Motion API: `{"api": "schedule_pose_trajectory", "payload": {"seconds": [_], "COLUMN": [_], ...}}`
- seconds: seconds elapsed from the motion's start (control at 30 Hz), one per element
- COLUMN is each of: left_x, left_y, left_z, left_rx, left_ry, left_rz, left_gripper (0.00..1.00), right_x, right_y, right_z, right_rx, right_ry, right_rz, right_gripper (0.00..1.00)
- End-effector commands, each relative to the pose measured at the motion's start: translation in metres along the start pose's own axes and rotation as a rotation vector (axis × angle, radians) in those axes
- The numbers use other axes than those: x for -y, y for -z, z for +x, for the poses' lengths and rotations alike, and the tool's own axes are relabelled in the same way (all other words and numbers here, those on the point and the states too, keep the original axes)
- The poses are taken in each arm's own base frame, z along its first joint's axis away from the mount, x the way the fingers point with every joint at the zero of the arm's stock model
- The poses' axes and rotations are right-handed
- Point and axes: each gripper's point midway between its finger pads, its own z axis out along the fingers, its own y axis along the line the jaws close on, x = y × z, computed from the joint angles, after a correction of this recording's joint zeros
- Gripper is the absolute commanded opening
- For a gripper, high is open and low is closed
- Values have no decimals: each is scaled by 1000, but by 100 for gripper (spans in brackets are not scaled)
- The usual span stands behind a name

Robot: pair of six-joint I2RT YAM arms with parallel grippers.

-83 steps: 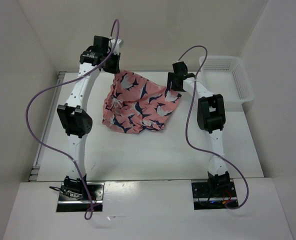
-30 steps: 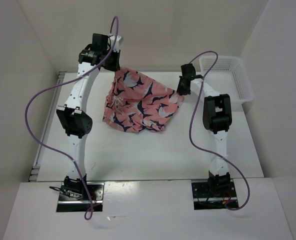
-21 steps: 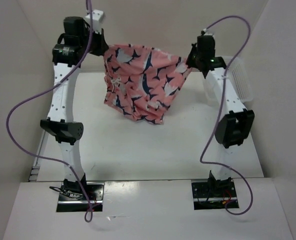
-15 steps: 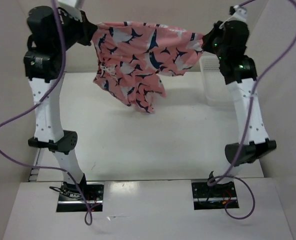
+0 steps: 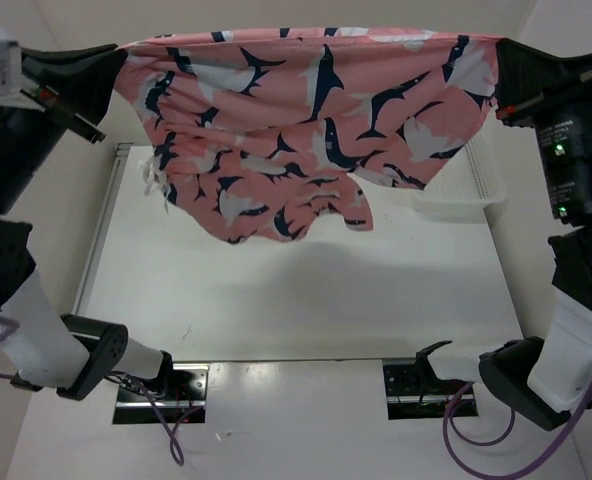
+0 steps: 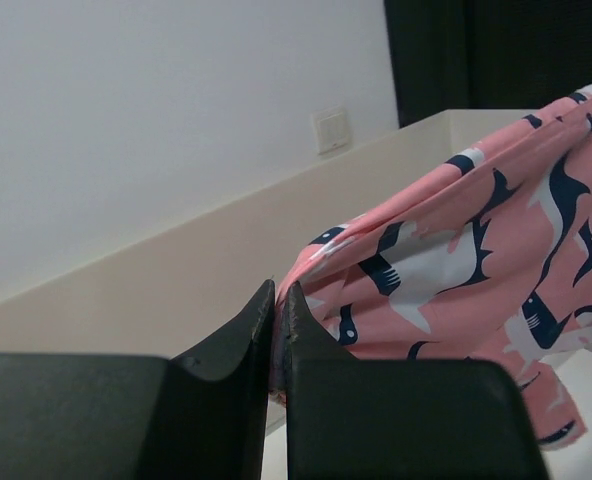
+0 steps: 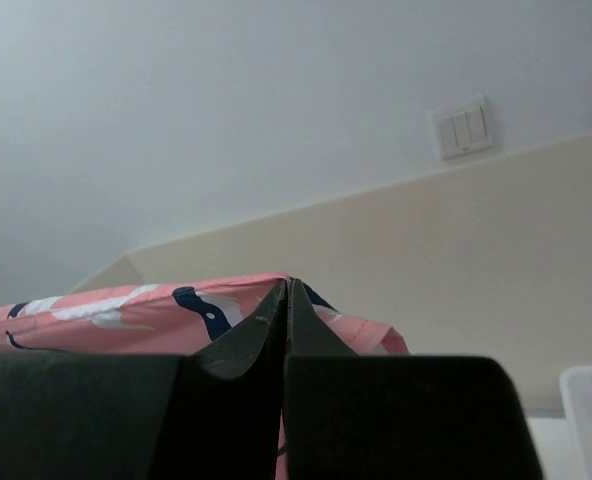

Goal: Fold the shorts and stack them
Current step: Flatten the shorts out

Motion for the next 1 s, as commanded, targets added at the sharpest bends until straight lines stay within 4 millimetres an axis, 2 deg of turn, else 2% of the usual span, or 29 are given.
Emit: {"api": "schedule_pose_trajectory", "payload": {"seconds": [0.0, 0.03, 0.07, 0.17, 0.23, 0.3, 0.33, 0.37, 0.4, 0.43, 0.47, 0.5, 0.53, 0.6, 0.63, 0.67, 0.7, 0.77, 0.8, 0.83, 0.87, 0.9, 0.93, 0.97], "left_x": [-10, -7, -8, -9, -9, -6, -5, -7, -5, -6, -4, -4, -1, 1, 1, 3, 4, 5, 5, 3, 4, 4, 4, 4], "left_y": [22, 29, 26, 22, 11, 6, 1, -4, -1, -5, -8, -10, -11, -18, -20, -24, -26, -31, -31, -30, -31, -31, -32, -32], "left_z": [-31, -35, -30, -11, 22, 50, 84, 106, 117, 138, 173, 190, 203, 236, 248, 259, 263, 277, 277, 278, 288, 288, 292, 292], "left_rx": [74, 81, 68, 14, -73, -141, -225, -269, -294, -335, -396, -425, -447, -509, -533, -553, -561, -586, -586, -588, -609, -609, -618, -618], "left_ry": [-45, -48, -43, -22, 17, 49, 80, 96, 105, 120, 143, 154, 165, 193, 203, 216, 224, 237, 237, 234, 243, 243, 246, 246], "left_rz": [-94, -95, -94, -90, -76, -58, -52, -57, -56, -52, -48, -45, -35, -15, -13, 5, 18, 29, 29, 19, 20, 20, 21, 21], "left_gripper": [0, 0, 0, 0, 0, 0, 0, 0, 0, 0, 0, 0, 0, 0, 0, 0, 0, 0, 0, 0, 0, 0, 0, 0], "right_x": [26, 26, 27, 36, 42, 57, 65, 73, 77, 83, 83, 83, 87, 83, 89, 79, 83, 76, 69, 61, 55, 49, 32, 26], "right_y": [22, 22, 26, 24, 22, 15, 12, 5, 2, -4, -7, -11, -18, -26, -27, -27, -24, -19, -14, -1, 4, 11, 28, 36], "right_z": [-35, -35, -39, -26, -13, 9, 20, 44, 56, 78, 91, 105, 139, 186, 223, 238, 270, 302, 316, 345, 366, 380, 404, 423], "right_rx": [97, 97, 109, 77, 38, -7, -29, -79, -101, -144, -169, -195, -255, -356, -440, -478, -545, -612, -649, -716, -763, -795, -858, -893], "right_ry": [24, 24, 21, 34, 53, 90, 111, 134, 143, 160, 165, 145, 149, 116, 118, 90, 72, 41, 20, 10, 10, 18, 31, 47], "right_rz": [147, 147, 156, 197, 219, 287, 321, 346, 353, 365, 355, 345, 337, 279, 276, 213, 207, 157, 121, 93, 71, 62, 25, 18], "right_gripper": [0, 0, 0, 0, 0, 0, 0, 0, 0, 0, 0, 0, 0, 0, 0, 0, 0, 0, 9, 23, 44, 81, 90, 96]}}
